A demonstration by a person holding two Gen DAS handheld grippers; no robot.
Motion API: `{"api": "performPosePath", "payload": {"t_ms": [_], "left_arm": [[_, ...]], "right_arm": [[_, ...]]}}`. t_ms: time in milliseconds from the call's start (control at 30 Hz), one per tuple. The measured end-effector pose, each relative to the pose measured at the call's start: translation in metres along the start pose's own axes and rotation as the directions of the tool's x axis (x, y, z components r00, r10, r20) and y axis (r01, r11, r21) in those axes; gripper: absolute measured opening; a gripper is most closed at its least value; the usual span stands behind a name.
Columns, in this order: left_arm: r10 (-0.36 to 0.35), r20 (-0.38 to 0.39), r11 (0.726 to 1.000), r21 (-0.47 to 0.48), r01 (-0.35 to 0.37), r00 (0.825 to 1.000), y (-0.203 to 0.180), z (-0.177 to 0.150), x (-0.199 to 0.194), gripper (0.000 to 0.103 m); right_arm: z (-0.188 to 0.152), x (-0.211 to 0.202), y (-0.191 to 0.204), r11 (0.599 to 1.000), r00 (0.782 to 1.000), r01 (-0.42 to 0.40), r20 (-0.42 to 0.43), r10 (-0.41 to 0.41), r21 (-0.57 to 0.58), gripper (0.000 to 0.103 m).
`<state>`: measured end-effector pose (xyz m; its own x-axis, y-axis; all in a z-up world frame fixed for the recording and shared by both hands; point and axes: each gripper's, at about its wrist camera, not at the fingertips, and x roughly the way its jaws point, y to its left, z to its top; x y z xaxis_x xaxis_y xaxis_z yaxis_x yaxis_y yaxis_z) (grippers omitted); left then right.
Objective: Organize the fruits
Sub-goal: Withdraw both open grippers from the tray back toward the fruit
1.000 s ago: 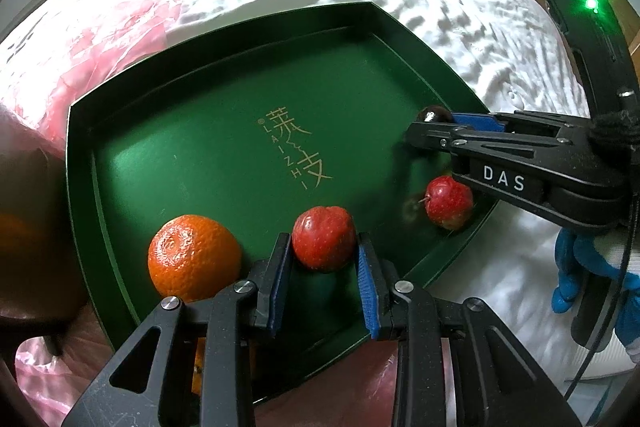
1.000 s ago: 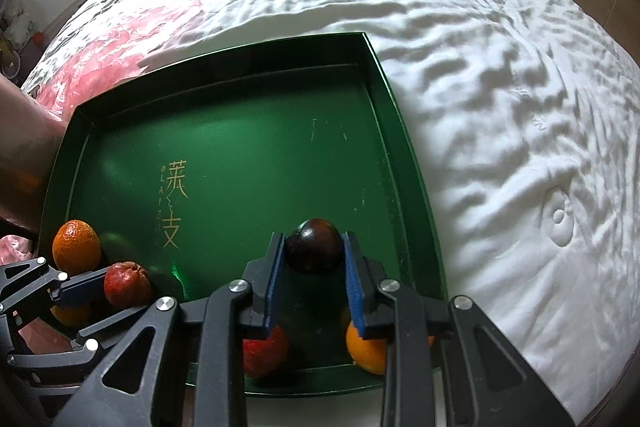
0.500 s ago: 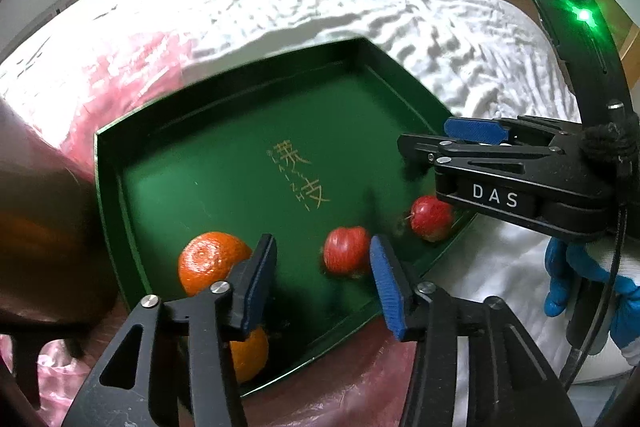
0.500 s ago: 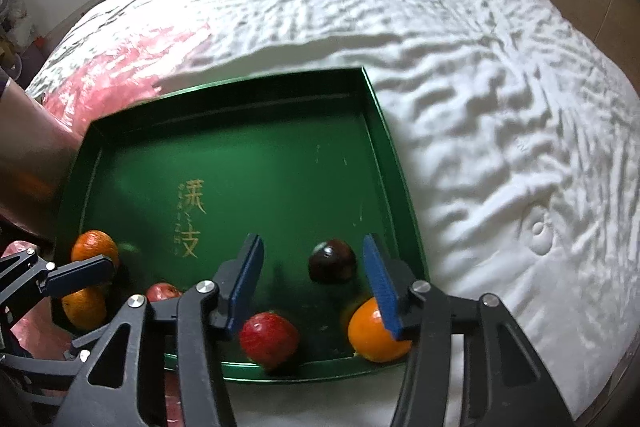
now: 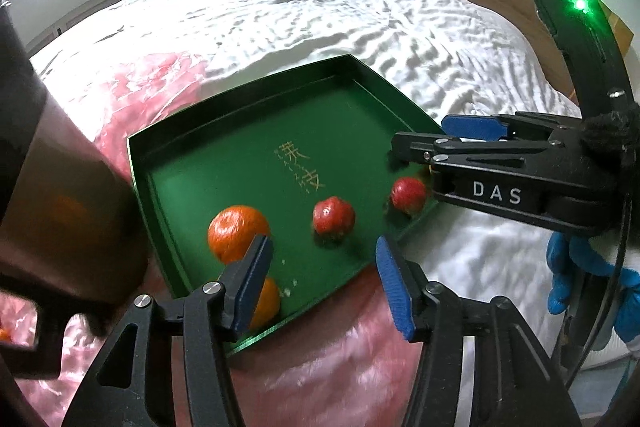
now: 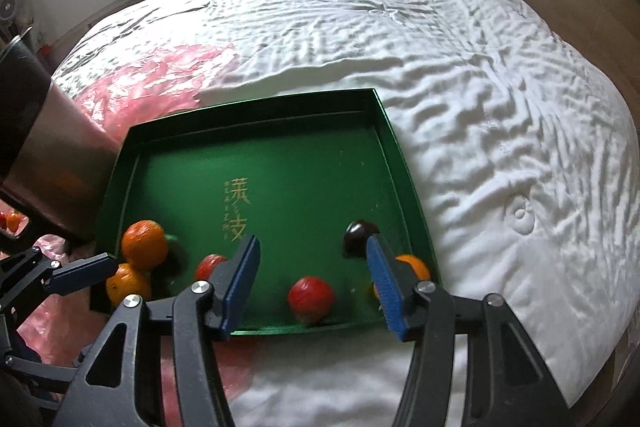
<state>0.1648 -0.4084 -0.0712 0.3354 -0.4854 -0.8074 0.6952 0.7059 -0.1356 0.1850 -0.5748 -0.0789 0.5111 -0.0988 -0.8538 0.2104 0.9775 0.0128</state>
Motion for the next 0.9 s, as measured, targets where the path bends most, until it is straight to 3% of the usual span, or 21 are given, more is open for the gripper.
{"api": "performPosePath", "payload": {"t_ms": [367,900], "left_arm": [[-0.019,-0.014,0.998,0.052,0.02,1.0,0.005,-0.05,-0.041,0.05],[0.055,-0.046,0.998,-0.007,-0.056,0.997,0.078,-0.13,-0.101,0.052]], "right_arm": [[-0.033,-0.032,0.035,1.0,1.0,0.007,-0.003,-0.007,-0.019,0.103],[-0.106,-0.057,0.133,0.991,0.993,-0.075,-0.095,0.065,-0.107,0.103]]}}
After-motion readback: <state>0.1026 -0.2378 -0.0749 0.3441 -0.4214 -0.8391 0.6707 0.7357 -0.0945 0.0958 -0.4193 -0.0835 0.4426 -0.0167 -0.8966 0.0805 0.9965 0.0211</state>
